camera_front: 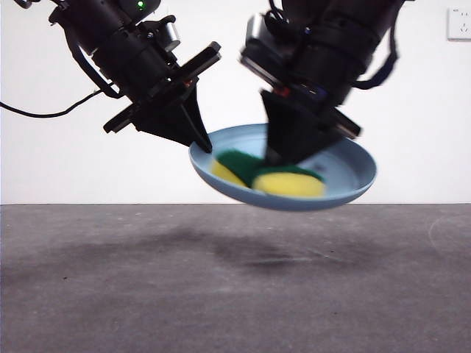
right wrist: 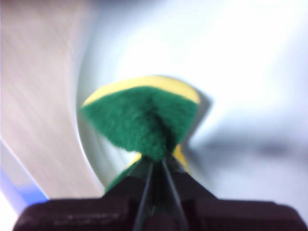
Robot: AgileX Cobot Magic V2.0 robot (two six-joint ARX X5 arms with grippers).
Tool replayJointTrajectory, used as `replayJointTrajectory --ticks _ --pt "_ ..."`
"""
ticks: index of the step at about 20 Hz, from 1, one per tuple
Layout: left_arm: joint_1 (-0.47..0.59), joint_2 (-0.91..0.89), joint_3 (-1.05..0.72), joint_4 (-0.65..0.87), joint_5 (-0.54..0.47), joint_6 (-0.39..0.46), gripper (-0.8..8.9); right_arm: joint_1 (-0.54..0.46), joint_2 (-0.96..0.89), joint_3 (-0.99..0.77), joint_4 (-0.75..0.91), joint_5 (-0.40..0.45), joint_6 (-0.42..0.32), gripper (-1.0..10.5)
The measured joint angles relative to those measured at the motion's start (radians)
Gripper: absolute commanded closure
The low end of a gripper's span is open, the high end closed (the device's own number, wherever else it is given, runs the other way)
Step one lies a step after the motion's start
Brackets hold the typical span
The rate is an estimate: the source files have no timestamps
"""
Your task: Pick up the plate,pick up the cloth,clean the plate with the cloth
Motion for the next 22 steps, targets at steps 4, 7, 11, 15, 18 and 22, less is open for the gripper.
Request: replayJointTrajectory --ticks 4,7,11,15,18,22 --pt "0.015 0.000 0.000 -0.041 0.003 -0.005 8.22 0.003 0.000 0.000 -0.038 0.502 -0.013 9.6" --pt "0.015 0.000 0.000 -0.066 0.016 -0.012 8.22 -0.007 0.000 0.000 0.136 0.618 -0.013 9.6" --pt "0.011 0.000 0.000 -0.069 0.016 -0.014 8.22 -0.009 0.000 0.000 0.350 0.439 -0.013 9.6" --pt "0.007 0.000 0.002 -0.090 -0.002 0.016 8.22 -0.010 -0.001 0.000 0.496 0.141 -0.003 9.6" --pt "0.000 -0.001 0.002 -0.168 -0.215 0.107 8.22 -0.007 -0.037 0.000 0.484 0.114 0.022 9.6" --pt "0.078 -0.001 0.002 -0.172 -0.322 0.176 8.22 -0.019 -0.172 0.000 0.436 0.120 0.029 9.6"
